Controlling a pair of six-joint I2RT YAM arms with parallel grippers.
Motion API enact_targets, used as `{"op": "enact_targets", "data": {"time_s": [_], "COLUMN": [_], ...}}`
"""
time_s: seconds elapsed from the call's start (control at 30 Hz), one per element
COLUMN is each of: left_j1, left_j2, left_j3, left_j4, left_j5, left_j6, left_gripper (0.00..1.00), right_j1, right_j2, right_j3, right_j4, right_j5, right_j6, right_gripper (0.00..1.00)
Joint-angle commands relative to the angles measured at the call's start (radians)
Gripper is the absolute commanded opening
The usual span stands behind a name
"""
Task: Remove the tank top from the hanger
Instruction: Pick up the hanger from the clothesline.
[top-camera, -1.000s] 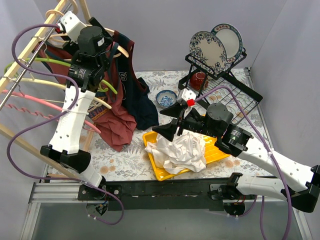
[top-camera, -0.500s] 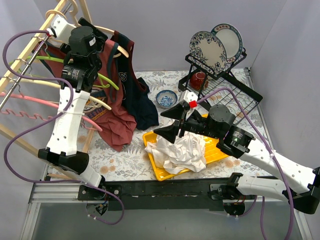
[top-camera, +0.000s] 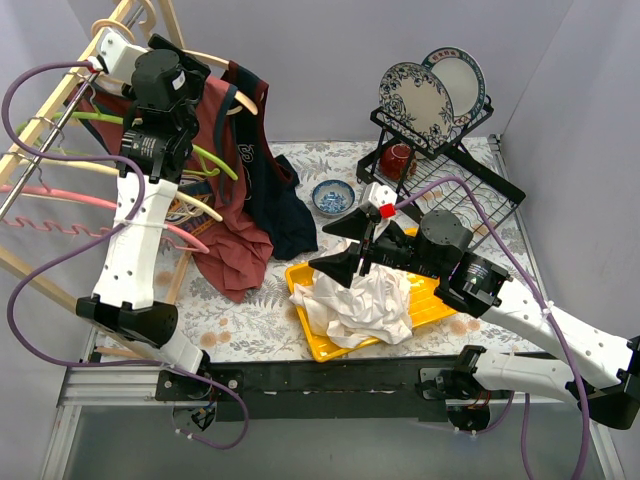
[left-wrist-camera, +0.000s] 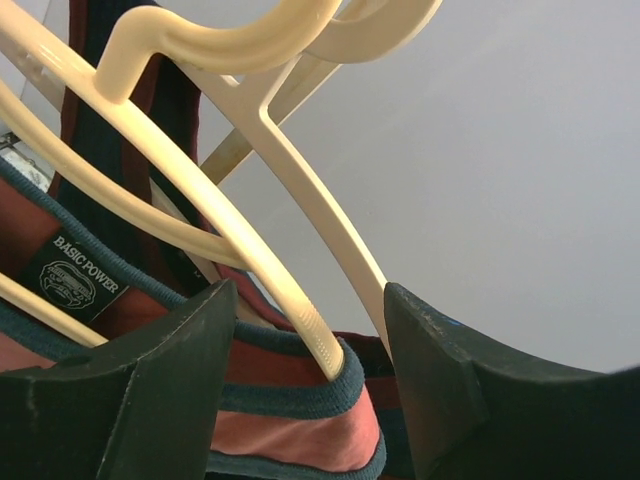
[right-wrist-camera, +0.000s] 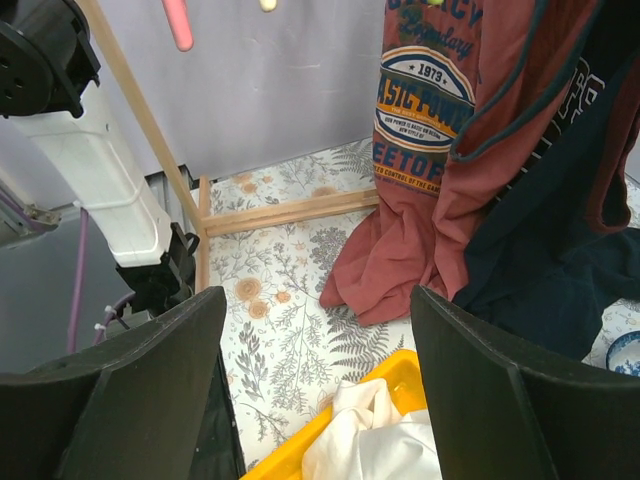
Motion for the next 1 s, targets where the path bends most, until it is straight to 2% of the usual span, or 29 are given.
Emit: {"op": "enact_targets", "data": {"time_s": [0.0,0.47,0.83,0.97], "left_j1": [0.011,0.018,0.016,0.016], "left_j2": [-0.008,0.006,-0.013,-0.019], "left_j3": [-0.009,-0.058,-0.126,-0.118], "left_j4": [0.046,0.101,0.190,0.196], "left_j5": [0.021,0.048,0.054,0.074], "left_j6": [-0.010,-0.029,-0.007,-0.005], "left_gripper": [0.58,0.50,0.35,0.24], "right_j1": [0.000,0.000,0.000,0.000], "right_j2": [-0.016,-0.020,-0.034,-0.037], "right_j3": [0.022,0.027,0.024,0.021], "right_j4": [0.004,0.007,0.008,0.007], "right_j5": [-0.010,-0.004,0.001,0.007], "right_j6": [-0.018,-0.030,-0.033,-0.035], "right_gripper": [0.82,0.83,0.83,0.83]}}
